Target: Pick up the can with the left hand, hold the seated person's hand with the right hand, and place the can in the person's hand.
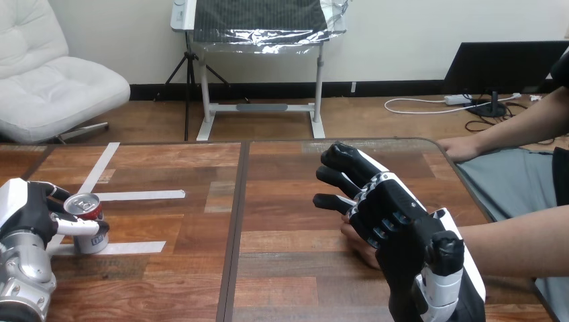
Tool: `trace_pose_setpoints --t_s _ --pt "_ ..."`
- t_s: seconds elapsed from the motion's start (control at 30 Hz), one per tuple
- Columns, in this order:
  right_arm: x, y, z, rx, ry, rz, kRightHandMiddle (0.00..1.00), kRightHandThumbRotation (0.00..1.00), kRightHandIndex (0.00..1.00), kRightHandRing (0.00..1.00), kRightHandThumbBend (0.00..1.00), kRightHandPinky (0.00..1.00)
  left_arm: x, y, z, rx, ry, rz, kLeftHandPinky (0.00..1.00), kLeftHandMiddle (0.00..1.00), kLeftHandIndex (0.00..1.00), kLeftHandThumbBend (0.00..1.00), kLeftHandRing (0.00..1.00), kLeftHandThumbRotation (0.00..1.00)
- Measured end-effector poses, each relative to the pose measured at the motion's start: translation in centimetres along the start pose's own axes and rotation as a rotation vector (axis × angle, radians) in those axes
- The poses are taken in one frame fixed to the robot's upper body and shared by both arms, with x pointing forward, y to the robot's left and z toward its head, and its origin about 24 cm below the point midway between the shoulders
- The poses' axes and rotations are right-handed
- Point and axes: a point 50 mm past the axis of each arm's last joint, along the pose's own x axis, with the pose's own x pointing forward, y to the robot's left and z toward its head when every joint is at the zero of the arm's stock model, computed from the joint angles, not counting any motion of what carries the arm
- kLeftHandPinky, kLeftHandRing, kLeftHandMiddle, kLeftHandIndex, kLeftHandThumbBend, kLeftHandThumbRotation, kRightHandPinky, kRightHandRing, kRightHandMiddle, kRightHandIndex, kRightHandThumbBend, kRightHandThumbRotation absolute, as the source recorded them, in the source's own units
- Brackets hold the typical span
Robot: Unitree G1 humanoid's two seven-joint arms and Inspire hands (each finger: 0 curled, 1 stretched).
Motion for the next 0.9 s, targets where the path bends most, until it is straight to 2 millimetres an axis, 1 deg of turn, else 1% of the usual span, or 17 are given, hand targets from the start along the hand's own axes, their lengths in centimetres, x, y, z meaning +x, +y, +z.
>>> trace_pose_setpoints --t_s 0.47,0.9 --pt "0.00 -0.02 0.01 0.003 -0.001 -0.002 0.88 1.00 0.85 0.87 0.97 0.78 -0.07 -0.31 0.22 -0.014 -0.007 0.007 0.41 0.53 0.48 0.76 0.50 0.00" --pt "0.00 -0.02 0.01 0.004 -0.001 -0.002 0.88 1.00 0.85 0.87 0.97 0.78 -0.08 -0.40 0.25 -0.025 -0.005 0.006 0.45 0.54 0.49 0.76 0.53 0.00"
